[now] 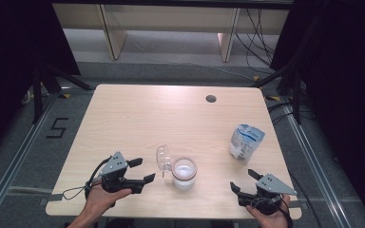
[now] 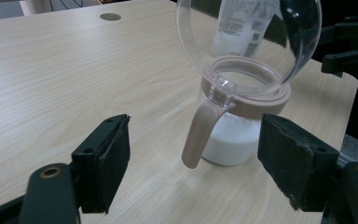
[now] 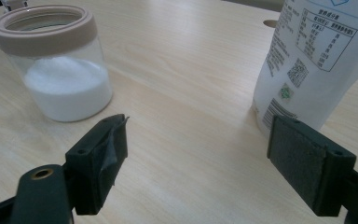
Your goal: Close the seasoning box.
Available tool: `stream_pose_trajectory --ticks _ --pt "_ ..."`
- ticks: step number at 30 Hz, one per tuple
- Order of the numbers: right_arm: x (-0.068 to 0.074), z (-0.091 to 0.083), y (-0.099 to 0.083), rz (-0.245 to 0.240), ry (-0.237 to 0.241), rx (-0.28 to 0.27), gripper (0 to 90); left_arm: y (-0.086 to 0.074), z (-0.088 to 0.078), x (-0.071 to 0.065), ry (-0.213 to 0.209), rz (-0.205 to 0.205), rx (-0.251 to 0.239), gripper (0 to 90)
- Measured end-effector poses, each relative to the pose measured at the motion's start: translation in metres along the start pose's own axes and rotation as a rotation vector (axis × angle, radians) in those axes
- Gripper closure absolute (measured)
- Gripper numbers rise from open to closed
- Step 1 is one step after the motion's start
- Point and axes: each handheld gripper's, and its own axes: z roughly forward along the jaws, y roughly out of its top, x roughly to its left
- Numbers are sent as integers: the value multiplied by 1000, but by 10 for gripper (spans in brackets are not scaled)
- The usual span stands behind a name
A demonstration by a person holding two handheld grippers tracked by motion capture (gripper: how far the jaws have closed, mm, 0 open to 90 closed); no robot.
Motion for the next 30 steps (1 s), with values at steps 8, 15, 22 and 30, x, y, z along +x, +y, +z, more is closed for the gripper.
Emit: stream_pose_trajectory --ticks 8,15,22,30 --pt "1 1 0 -12 25 -3 222 7 3 -5 -4 10 -15 428" --pt "1 3 -1 -20 36 -2 229 15 2 -7 -18 47 -37 596" --pt "3 3 0 -24 43 10 236 18 3 -5 -13 60 -40 734" --pt "6 3 0 -1 45 18 239 22 8 -6 -27 77 -48 829"
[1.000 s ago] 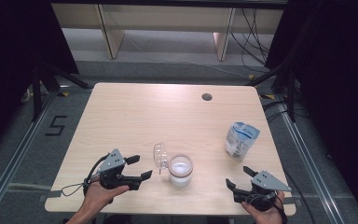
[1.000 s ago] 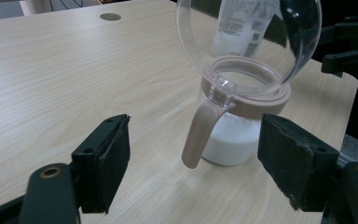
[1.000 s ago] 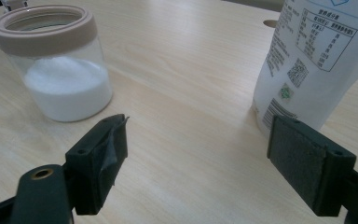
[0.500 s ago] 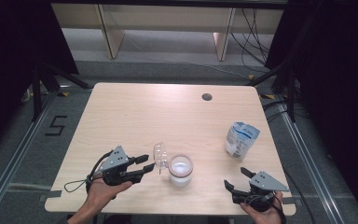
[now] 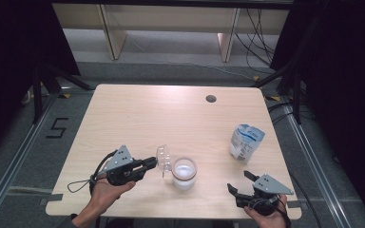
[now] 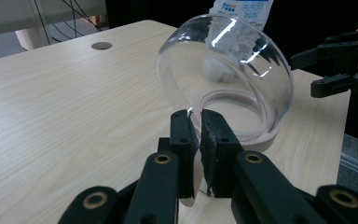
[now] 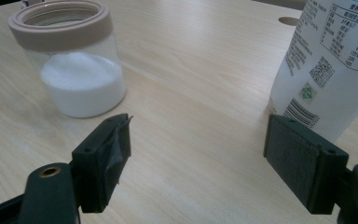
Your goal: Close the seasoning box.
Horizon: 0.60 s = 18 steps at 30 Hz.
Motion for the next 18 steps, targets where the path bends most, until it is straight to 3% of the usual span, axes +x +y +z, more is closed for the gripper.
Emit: stream_pose_trajectory --ticks 4,7,8,10,13,14,17,18 --pt "-1 0 0 -20 0 -8 241 1 2 -1 5 -4 6 830" --pt "0 0 0 -1 5 0 243 1 3 0 -7 2 0 831" --pt "-2 1 0 -25 7 -9 243 1 3 -1 -5 0 0 831" --pt "-2 1 0 -30 5 -10 243 2 4 -1 -1 4 3 831" --pt "0 0 0 1 4 1 243 2 4 -1 -2 3 2 830" --pt "-1 1 0 -18 3 -6 244 2 4 -2 1 1 3 830" --pt "0 1 0 -10 1 1 244 2 5 -2 -3 12 5 829" --pt "-2 1 1 -44 -2 -11 243 3 5 -3 -1 7 6 829"
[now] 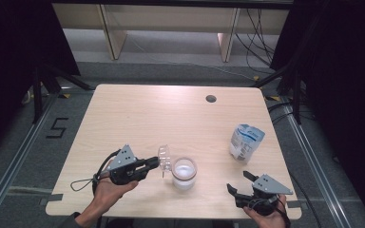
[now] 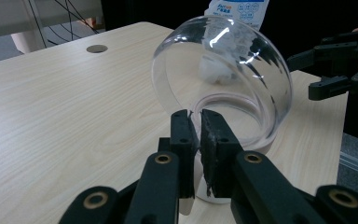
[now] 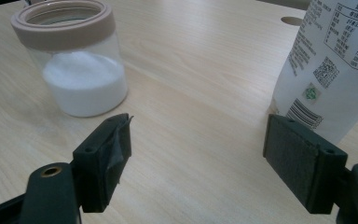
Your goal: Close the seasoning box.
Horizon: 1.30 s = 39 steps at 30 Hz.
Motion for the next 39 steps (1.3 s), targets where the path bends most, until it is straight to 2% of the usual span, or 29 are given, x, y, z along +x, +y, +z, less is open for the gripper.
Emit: stream_pose_trajectory --ticks 1,2,3,4,6,8,9,15,17,24,27,32,35,37,39 --pt "1 0 0 12 2 5 244 0 1 0 -4 4 -3 829" --pt "-1 0 0 -15 -2 -7 244 1 1 -1 -5 5 -5 829" --pt "-1 0 0 -16 -2 -8 244 1 1 -2 -4 3 -5 829" --pt "2 0 0 26 4 8 244 1 2 -2 -4 4 -5 829" --pt "2 0 0 32 3 8 244 2 3 -1 -18 12 -13 828" --pt "1 0 0 16 0 0 244 2 4 -2 -16 11 -9 828" --pt "-1 0 0 -10 -2 -5 244 3 4 -3 -14 13 -5 828" --pt "-1 0 0 -11 -1 -5 244 5 8 -6 -38 26 -7 827" --pt "0 0 0 -6 4 -6 245 5 9 -7 -33 28 6 827" --pt "0 1 0 -4 2 -8 245 8 13 -10 -44 38 7 822" --pt "-1 1 0 -23 -4 -18 245 8 13 -10 -50 36 14 813" --pt "0 2 0 -10 3 -14 245 8 12 -9 -63 12 10 755" --pt "3 1 1 38 16 8 244 8 10 -8 -78 -16 11 712" --pt "1 2 1 16 22 -1 244 7 8 -6 -93 -28 10 660" --pt "1 3 1 14 31 2 243 8 5 -5 -95 -41 8 609"
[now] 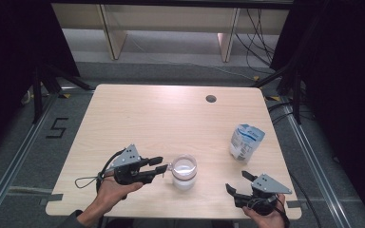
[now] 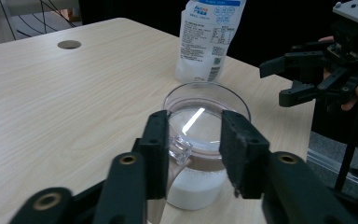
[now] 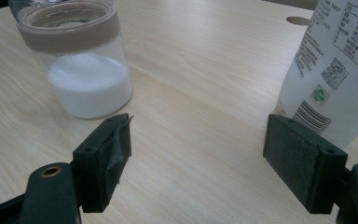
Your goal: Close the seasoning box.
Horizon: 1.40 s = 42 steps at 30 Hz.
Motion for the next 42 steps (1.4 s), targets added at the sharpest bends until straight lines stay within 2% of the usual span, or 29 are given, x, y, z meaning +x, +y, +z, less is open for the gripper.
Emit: stream_pose_trajectory --ticks 2,6,14,15,16,19,20,24,25,28,29,31,34,36,37,38,39,42 --pt "0 1 0 -2 -8 -6 243 1 -4 2 1 -20 -3 544" --pt "1 1 0 -3 4 -11 240 0 -12 4 23 -19 6 466" --pt "3 0 1 4 27 -41 201 -13 -28 7 55 -45 18 373" --pt "6 0 0 34 31 -43 195 -16 -29 7 60 -49 22 364" --pt "6 -1 1 33 32 -39 185 -17 -29 7 57 -50 24 351" --pt "6 -2 2 25 32 -59 164 -23 -31 8 56 -59 27 328" --pt "6 -2 2 20 45 -69 162 -24 -32 8 57 -60 32 322" --pt "7 -3 2 15 54 -73 159 -30 -35 7 59 -64 38 307" --pt "7 -3 2 8 44 -83 159 -31 -35 7 61 -66 37 304" --pt "8 -4 2 14 42 -77 159 -35 -37 5 62 -69 42 295" --pt "11 -5 1 40 43 -70 159 -37 -38 4 63 -70 44 294" --pt "10 -6 1 10 48 -72 159 -39 -39 3 68 -63 57 292" --pt "12 -7 1 25 57 -65 159 -43 -40 2 65 -58 69 283" --pt "13 -5 0 23 70 -81 159 -45 -40 1 62 -64 67 281" --pt "14 -8 -1 40 62 -59 159 -47 -40 1 64 -64 70 281" --pt "15 -9 -1 48 53 -61 159 -48 -40 0 58 -65 68 280" --pt "13 -9 -2 28 54 -64 159 -49 -40 1 55 -58 73 276" --pt "15 -11 -2 31 52 -63 159 -53 -39 -1 51 -54 84 265"
